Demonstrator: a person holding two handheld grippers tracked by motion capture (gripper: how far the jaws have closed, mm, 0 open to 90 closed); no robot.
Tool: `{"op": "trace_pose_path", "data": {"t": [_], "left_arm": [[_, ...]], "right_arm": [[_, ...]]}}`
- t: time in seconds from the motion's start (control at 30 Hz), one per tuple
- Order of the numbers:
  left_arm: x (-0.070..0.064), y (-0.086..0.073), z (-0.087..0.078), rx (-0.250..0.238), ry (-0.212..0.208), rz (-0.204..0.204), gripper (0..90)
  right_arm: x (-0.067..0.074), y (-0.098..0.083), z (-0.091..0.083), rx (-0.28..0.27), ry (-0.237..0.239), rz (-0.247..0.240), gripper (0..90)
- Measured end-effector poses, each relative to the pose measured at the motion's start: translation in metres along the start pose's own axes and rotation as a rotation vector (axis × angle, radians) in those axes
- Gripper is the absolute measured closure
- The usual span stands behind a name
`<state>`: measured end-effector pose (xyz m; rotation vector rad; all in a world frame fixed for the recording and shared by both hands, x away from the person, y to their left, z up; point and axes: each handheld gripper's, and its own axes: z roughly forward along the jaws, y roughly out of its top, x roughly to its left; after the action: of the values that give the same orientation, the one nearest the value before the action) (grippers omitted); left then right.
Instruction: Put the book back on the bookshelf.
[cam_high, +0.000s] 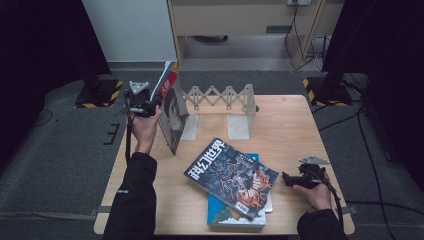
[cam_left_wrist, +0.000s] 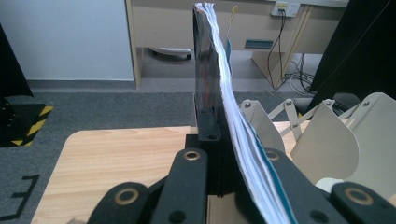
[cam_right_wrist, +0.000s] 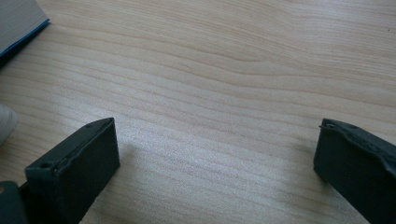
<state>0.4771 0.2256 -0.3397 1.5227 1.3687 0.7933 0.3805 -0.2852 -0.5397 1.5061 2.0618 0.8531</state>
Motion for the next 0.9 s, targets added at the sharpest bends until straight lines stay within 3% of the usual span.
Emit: {"op": "trace_pose_path", "data": {"t": [0.2, 0.33, 0.47, 0.53, 0.63, 0.9], "left_arm": [[0.004, 0.000, -0.003, 0.046, -0.027, 0.001, 82.5], [0.006, 0.005, -0.006, 0.080, -0.036, 0.023, 77.9], [0.005, 0.011, -0.002, 0.131, -0.049, 0.014, 75.1], [0.005, 0.015, 0.003, 0.158, -0.050, -0.018, 77.7], [0.006, 0.016, 0.005, 0.152, -0.028, -0.032, 84.7], [-0.007, 0.014, 0.008, 0.101, 0.025, 0.034, 85.9]], "right_arm": [[0.000, 0.000, 0.000, 0.000, -0.001, 0.001, 0.5], [0.000, 0.000, 0.000, 0.001, 0.000, 0.000, 0.4], [0.000, 0.000, 0.000, 0.001, 0.001, 0.001, 0.4], [0.000, 0.000, 0.000, 0.001, 0.001, 0.001, 0.4], [0.000, 0.000, 0.000, 0.001, 0.001, 0.002, 0.4], [0.000, 0.000, 0.000, 0.000, 0.002, -0.002, 0.4]]}}
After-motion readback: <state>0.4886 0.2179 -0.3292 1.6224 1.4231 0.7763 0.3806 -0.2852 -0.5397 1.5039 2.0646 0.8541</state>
